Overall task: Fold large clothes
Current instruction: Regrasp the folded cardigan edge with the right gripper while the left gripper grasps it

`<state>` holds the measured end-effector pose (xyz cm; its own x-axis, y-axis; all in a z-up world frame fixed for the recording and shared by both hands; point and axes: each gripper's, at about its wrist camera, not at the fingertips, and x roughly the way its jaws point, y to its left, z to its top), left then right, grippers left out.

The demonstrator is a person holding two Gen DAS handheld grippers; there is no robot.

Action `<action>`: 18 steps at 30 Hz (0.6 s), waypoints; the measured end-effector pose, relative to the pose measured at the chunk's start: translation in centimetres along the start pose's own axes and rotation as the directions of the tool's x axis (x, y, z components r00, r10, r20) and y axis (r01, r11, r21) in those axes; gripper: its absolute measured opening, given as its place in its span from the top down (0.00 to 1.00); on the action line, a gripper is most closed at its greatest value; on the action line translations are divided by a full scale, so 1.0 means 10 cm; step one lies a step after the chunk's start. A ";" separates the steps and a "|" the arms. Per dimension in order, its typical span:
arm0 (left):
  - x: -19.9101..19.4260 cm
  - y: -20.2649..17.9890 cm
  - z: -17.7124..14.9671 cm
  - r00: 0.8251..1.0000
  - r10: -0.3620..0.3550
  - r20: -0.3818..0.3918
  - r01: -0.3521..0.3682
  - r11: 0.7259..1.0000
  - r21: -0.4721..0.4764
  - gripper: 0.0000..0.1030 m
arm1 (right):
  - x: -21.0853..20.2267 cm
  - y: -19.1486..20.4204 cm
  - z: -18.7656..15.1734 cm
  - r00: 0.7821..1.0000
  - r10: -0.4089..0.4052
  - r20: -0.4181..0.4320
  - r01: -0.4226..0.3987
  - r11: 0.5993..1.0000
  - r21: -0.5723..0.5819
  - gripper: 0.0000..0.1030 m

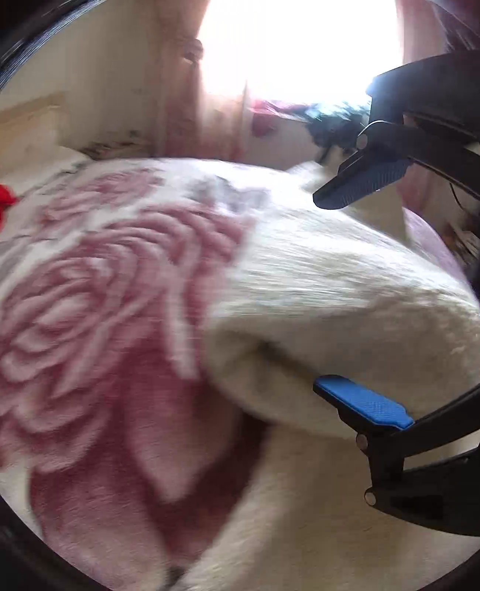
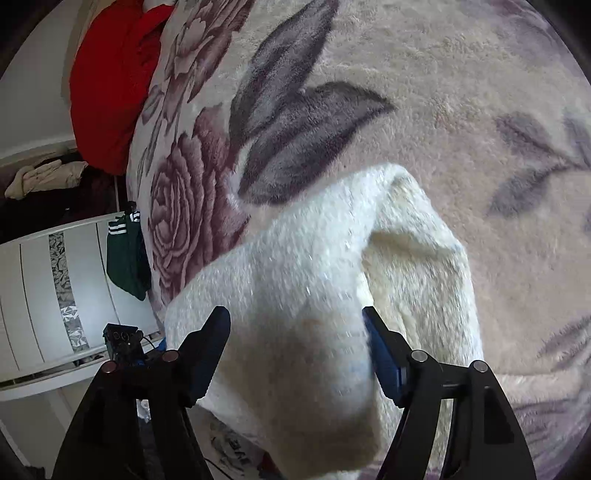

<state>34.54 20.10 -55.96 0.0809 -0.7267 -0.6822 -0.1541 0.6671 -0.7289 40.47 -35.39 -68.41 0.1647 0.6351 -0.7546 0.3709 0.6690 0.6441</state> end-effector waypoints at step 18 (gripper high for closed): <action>0.13 -0.14 -0.43 0.974 0.166 0.152 -0.183 0.977 0.110 0.75 | 0.16 -0.26 -0.15 0.963 -0.214 0.164 0.233 0.966 -0.108 0.58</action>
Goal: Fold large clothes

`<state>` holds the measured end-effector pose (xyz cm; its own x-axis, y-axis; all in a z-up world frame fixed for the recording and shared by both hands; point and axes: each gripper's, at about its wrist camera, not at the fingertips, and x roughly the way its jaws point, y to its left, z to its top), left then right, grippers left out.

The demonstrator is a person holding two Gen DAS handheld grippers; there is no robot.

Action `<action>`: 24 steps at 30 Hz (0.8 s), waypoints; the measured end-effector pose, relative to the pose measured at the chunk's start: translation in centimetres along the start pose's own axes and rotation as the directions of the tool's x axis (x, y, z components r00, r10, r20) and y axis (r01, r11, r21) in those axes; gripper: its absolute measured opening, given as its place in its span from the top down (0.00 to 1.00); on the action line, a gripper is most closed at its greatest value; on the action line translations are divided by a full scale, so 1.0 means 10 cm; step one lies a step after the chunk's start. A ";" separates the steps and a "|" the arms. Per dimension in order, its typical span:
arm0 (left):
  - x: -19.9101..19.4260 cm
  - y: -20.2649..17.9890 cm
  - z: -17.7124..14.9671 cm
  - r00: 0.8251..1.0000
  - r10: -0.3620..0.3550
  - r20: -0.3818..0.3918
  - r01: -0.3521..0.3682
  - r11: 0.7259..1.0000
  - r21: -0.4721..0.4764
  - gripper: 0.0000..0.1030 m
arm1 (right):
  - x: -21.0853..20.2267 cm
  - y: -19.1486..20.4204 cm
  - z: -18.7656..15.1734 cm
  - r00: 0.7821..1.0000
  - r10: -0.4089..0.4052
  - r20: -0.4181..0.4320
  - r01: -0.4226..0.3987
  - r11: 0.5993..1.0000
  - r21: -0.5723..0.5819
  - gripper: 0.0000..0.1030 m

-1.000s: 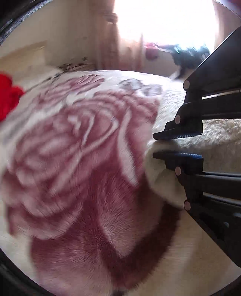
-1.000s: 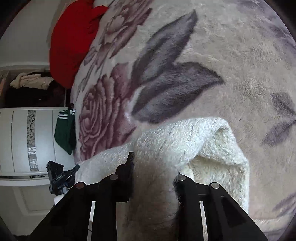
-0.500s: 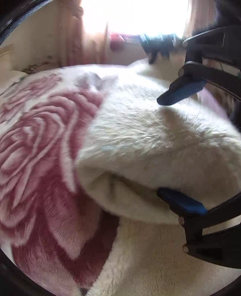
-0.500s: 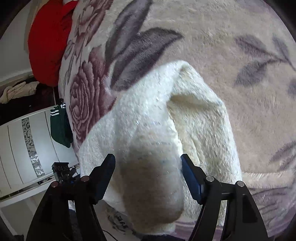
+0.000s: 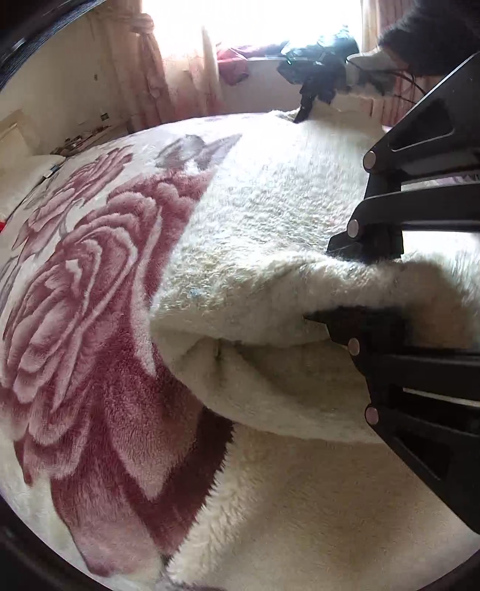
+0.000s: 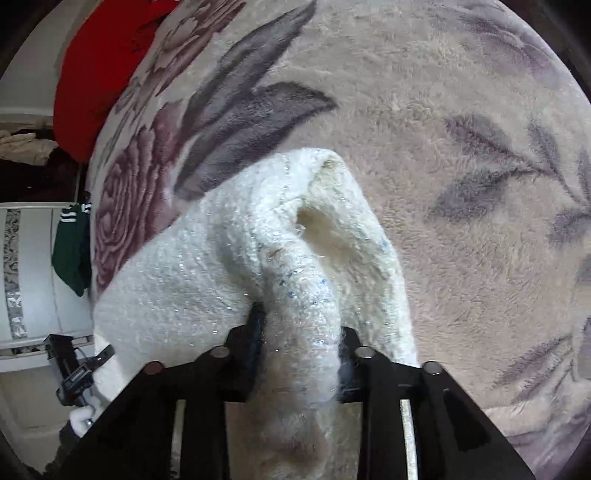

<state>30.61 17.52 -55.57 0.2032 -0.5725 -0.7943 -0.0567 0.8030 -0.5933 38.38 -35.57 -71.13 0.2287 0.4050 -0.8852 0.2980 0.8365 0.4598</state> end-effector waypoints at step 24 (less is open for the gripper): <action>-0.18 0.16 -0.57 0.987 -0.014 0.158 0.047 0.978 -0.202 0.83 | -0.15 -0.55 -0.84 0.999 0.024 0.026 -0.030 0.961 0.276 0.87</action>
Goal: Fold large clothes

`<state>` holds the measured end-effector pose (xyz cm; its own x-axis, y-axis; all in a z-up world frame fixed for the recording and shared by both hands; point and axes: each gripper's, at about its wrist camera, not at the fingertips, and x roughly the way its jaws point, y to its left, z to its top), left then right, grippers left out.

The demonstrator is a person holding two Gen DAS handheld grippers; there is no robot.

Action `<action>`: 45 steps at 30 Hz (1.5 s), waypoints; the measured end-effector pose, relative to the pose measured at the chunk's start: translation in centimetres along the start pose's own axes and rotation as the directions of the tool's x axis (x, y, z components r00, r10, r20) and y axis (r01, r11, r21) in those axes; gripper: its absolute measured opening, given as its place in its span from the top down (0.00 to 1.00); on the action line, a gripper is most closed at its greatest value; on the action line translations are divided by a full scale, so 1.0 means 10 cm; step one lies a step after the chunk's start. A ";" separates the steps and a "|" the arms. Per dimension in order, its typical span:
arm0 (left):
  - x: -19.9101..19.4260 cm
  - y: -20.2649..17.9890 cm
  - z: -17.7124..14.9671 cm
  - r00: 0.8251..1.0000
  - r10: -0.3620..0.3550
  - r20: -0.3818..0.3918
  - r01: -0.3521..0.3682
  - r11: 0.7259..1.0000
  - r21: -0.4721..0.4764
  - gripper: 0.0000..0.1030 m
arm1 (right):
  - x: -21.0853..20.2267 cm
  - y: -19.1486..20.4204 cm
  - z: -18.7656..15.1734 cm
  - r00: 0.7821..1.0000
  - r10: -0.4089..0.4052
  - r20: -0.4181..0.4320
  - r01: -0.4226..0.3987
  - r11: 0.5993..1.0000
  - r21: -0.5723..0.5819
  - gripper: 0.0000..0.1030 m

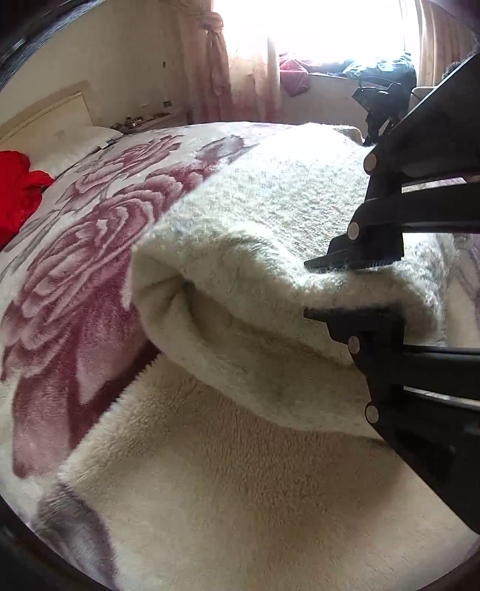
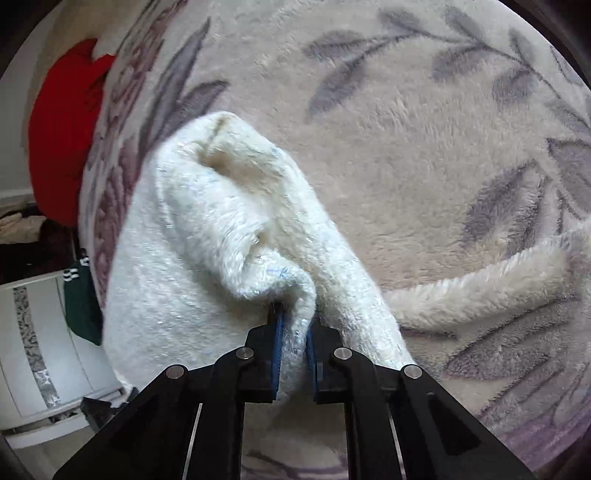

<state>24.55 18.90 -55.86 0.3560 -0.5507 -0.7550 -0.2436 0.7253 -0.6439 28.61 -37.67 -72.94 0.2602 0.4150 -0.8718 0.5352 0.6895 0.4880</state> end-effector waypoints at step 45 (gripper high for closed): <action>0.62 -1.28 -0.59 0.953 0.289 -0.095 -0.222 0.875 0.431 0.20 | -0.71 0.54 -0.37 0.996 0.087 0.027 -0.087 0.996 0.007 0.03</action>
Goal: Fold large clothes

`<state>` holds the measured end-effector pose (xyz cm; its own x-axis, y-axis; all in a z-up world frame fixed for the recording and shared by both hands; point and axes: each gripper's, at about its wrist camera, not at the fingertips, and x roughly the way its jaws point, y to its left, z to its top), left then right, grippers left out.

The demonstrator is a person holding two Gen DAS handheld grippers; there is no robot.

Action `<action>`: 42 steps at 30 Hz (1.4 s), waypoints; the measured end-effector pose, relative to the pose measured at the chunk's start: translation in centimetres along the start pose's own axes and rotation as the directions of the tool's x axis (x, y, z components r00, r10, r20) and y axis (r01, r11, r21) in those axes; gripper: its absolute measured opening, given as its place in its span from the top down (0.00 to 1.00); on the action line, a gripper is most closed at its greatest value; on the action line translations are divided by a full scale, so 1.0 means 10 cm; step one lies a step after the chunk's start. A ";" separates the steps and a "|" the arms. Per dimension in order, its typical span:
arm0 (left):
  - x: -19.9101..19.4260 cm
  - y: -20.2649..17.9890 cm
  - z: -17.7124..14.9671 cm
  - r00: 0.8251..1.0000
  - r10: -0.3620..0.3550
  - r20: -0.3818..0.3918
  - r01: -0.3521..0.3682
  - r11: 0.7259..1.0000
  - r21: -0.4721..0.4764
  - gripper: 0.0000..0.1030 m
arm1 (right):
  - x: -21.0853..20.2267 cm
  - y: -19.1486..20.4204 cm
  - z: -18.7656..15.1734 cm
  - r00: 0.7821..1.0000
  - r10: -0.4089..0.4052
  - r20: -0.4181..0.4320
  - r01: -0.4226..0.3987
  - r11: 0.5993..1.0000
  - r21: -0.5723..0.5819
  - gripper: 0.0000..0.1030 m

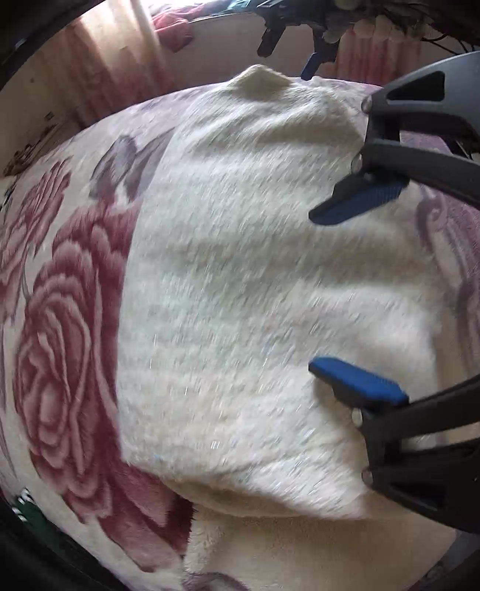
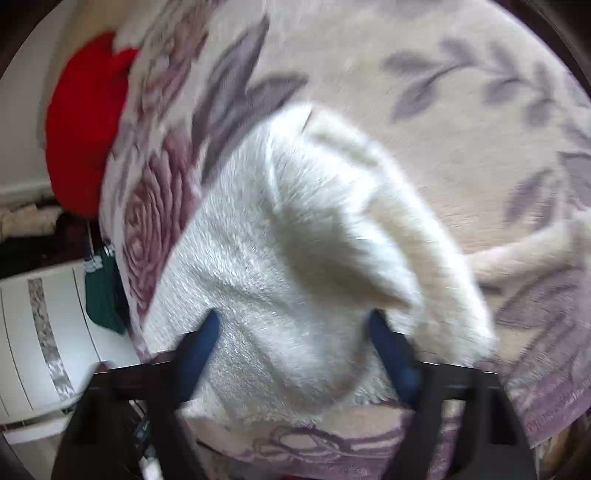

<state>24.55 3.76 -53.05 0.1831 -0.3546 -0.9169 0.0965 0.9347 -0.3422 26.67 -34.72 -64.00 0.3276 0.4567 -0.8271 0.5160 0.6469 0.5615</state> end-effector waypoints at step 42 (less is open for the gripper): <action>1.15 -1.15 0.56 1.000 0.022 -0.022 -0.020 0.996 0.086 0.00 | 1.27 -0.72 0.86 0.786 0.564 -0.255 -0.536 0.826 0.173 0.00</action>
<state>31.06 -11.17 -58.48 0.1641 -0.3332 -0.9285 0.1760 0.9360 -0.3048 33.95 -38.79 -78.74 0.3464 0.8791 -0.3274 0.3877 0.1836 0.9033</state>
